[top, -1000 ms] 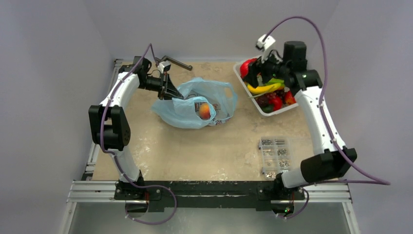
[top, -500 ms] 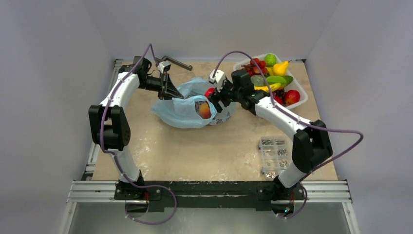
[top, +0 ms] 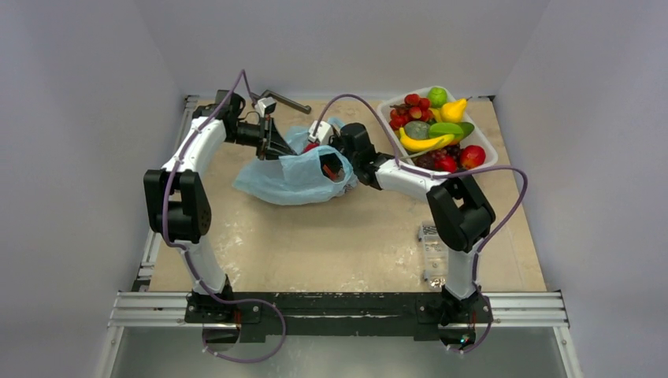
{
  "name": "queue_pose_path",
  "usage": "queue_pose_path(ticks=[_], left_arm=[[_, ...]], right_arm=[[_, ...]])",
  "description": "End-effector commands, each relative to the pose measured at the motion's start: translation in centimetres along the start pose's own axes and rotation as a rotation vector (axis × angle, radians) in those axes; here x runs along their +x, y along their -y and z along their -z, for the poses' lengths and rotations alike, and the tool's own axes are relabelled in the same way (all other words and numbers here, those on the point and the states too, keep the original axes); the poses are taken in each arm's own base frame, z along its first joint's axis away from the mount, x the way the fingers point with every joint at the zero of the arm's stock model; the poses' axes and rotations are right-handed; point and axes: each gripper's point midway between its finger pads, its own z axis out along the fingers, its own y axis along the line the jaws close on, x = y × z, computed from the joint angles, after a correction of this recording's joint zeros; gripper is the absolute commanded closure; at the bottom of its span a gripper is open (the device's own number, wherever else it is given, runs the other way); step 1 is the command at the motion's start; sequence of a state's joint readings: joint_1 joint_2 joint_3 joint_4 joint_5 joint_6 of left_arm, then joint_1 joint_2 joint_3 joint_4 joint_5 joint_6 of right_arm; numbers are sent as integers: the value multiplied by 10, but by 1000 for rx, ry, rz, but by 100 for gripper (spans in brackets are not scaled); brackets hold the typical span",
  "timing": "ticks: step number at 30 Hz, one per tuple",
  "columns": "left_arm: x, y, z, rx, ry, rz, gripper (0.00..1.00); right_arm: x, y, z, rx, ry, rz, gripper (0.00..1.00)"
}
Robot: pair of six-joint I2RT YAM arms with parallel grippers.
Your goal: Place the fake fruits into the plastic bag and tie a complex knot
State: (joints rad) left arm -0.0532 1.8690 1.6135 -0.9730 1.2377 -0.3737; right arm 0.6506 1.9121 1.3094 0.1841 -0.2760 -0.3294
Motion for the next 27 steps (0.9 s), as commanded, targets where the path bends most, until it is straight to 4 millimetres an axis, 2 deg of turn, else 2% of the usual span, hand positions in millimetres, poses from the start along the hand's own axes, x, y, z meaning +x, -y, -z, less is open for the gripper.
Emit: queue_pose_path(ticks=[1,4,5,6,13,18,21,23,25,27], left_arm=[[-7,3,1,23,7,-13,100],[-9,4,1,22,9,-12,100],[-10,3,2,20,11,-10,100],[-11,3,2,18,13,-10,100],[-16,-2,7,2,28,-9,100],[-16,-5,9,-9,32,-14,100],[-15,-6,10,-15,31,-17,100],[-14,-6,10,-17,30,-21,100],[-14,-6,11,-18,30,-25,100],[-13,-6,10,-20,29,-27,100]], right_arm=[[-39,9,0,54,117,38,22],[-43,7,7,45,118,37,10],[-49,5,13,36,125,39,3],[-51,2,16,16,125,38,2],[-88,-13,63,-73,159,31,1],[-97,-8,100,-109,138,-16,2],[-103,7,128,-100,143,-53,5],[-104,27,144,-70,147,-87,5],[-99,45,154,-43,135,-107,6],[-89,51,157,-64,112,-103,5]])
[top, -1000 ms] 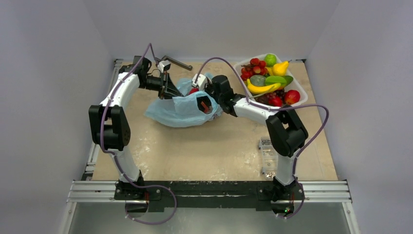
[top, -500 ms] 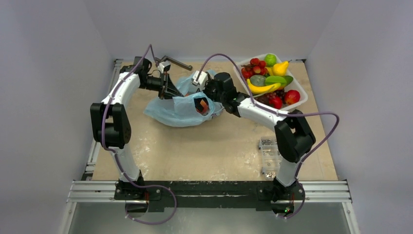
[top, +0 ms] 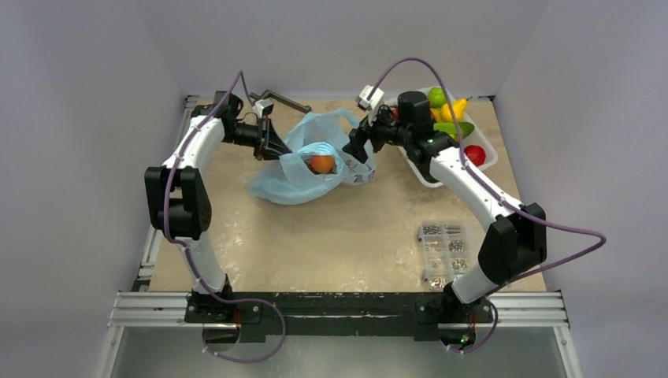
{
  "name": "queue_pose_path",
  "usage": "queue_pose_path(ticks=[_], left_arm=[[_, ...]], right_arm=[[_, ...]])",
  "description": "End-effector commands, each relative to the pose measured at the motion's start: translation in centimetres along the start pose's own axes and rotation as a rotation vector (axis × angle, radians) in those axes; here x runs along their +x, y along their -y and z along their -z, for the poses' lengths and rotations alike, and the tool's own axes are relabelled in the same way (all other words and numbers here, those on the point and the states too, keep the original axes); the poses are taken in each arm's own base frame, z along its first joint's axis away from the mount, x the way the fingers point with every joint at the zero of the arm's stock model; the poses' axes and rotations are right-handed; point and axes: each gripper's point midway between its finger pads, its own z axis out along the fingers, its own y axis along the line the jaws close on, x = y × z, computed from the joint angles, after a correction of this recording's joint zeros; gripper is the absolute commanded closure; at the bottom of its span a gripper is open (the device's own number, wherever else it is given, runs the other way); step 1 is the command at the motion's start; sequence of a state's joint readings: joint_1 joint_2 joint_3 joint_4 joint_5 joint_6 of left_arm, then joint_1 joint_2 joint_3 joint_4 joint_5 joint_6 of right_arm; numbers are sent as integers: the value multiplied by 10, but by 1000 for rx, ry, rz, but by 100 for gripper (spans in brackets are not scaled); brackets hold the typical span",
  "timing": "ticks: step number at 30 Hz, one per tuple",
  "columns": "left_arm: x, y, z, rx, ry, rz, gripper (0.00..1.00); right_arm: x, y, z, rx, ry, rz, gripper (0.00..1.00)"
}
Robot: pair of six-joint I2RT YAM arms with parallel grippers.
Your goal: Place the fake fruits into the plastic bag and tie a complex knot
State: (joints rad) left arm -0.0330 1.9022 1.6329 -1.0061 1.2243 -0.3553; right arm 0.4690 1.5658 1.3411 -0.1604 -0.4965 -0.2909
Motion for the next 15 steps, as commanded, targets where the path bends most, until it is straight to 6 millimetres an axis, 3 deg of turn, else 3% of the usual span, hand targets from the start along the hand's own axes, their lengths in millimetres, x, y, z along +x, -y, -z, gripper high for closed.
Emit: queue_pose_path(ticks=[1,4,7,11,15], left_arm=[[-7,5,6,-2,22,-59,100],[-8,5,6,-3,22,-59,100],[-7,7,7,0,18,-73,100],[-1,6,9,-15,2,-89,100],[2,6,10,-18,-2,-92,100]], right_arm=[[-17,9,27,-57,17,1,4],[8,6,22,-84,-69,63,5],[-4,11,17,-51,-15,14,5],[-18,37,22,35,34,17,2],[-15,74,17,98,27,-48,3]])
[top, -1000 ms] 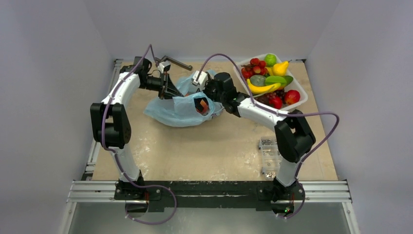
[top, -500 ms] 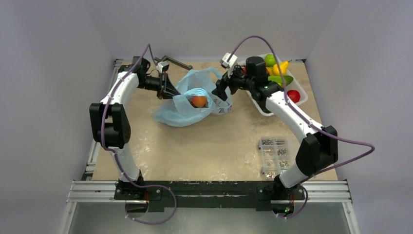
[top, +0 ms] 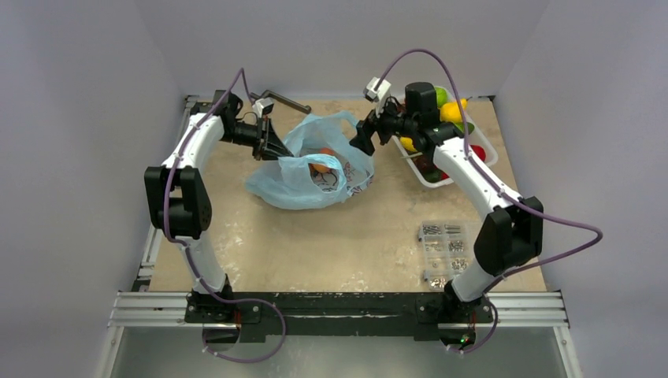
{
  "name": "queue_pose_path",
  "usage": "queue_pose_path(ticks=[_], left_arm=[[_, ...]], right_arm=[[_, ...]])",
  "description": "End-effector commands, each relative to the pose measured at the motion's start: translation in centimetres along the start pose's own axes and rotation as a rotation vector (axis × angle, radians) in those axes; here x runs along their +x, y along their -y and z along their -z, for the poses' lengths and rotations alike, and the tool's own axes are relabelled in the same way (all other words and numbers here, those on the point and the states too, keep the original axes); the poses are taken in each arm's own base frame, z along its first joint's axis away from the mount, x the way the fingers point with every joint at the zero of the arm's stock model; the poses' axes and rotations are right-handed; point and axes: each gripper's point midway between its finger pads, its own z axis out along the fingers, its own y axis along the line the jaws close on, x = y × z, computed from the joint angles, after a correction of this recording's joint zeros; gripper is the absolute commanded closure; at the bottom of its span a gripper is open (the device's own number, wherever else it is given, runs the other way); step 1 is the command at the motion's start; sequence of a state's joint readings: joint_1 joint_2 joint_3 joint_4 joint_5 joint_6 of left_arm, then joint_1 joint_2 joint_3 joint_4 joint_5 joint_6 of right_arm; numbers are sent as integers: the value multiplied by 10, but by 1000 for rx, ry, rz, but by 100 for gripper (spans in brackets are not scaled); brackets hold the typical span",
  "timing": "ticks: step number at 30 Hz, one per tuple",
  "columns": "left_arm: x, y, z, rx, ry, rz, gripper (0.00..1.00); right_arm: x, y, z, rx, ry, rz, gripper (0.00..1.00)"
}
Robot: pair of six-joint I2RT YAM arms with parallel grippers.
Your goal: Place the fake fruits into the plastic bag and tie a complex knot
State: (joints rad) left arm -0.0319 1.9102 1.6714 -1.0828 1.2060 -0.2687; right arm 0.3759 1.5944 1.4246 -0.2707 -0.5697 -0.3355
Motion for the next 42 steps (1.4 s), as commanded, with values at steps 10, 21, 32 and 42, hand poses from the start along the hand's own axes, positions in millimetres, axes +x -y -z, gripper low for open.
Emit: queue_pose_path(ticks=[10,21,32,42], left_arm=[[-7,8,9,-2,9,-62,100],[-72,4,59,-169,202,-267,73],[-90,128,132,-277,533,-941,0],[90,159,64,-148,121,-1349,1]], right_arm=[[36,67,-58,45,-20,-109,8],[-40,-1,-6,-210,142,-196,100],[-119,-49,61,-300,348,-440,100],[-134,-52,82,-225,434,-463,100]])
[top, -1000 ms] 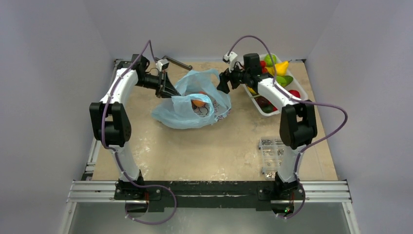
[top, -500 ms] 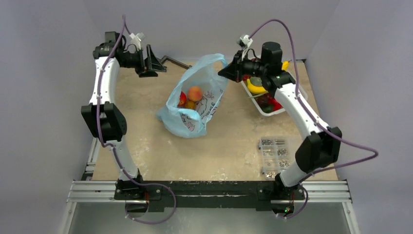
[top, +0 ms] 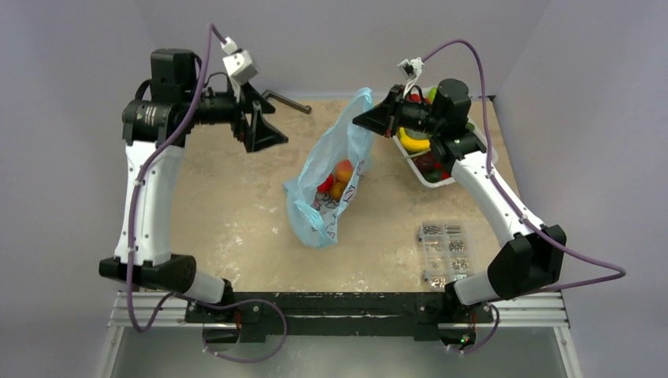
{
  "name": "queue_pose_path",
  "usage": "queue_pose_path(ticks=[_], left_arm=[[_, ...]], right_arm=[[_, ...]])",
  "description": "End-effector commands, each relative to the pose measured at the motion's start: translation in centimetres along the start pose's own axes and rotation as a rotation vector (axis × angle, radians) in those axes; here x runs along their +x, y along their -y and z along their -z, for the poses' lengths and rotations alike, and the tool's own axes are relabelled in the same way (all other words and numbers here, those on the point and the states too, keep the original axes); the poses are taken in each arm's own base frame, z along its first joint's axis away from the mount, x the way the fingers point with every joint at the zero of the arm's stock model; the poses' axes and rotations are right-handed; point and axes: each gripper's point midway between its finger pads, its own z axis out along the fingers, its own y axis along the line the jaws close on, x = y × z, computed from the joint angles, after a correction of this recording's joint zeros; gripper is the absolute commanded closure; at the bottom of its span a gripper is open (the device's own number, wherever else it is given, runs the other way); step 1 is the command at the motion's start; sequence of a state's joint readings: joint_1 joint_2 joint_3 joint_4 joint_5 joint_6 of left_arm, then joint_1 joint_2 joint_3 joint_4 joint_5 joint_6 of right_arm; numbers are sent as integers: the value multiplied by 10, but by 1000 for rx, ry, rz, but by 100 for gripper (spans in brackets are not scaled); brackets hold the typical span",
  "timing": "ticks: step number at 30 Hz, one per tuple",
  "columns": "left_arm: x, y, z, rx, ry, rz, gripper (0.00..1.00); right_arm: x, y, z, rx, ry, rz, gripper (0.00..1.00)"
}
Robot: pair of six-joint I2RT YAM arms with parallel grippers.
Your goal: Place the fake fruits into the plastic bag and tie a complex knot
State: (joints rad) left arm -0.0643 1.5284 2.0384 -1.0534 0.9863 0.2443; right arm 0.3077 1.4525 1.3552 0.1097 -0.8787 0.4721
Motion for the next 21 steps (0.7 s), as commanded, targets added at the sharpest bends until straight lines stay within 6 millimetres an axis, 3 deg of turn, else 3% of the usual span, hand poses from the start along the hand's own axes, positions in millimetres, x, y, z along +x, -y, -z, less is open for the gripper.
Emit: queue_pose_path(ticks=[1,4,8,13,19,21], left_arm=[[48,78,9,215,-140,-129,1],[88,122,15,342,-270,-209,2],[119,138,6,349,-313,-380,2],[118,129,-22,292,-313,-617,9],[118,136,-41,336,-317,-619,36],[121,143,-44,348,-301,-611,38]], right_arm=[[-30,-24,11,10,105,62,100],[-32,-27,12,8,121,64,100],[-28,-25,12,8,112,55,100],[-26,-26,12,3,100,61,100],[-27,-26,14,10,96,80,100],[-28,-27,15,10,98,90,100]])
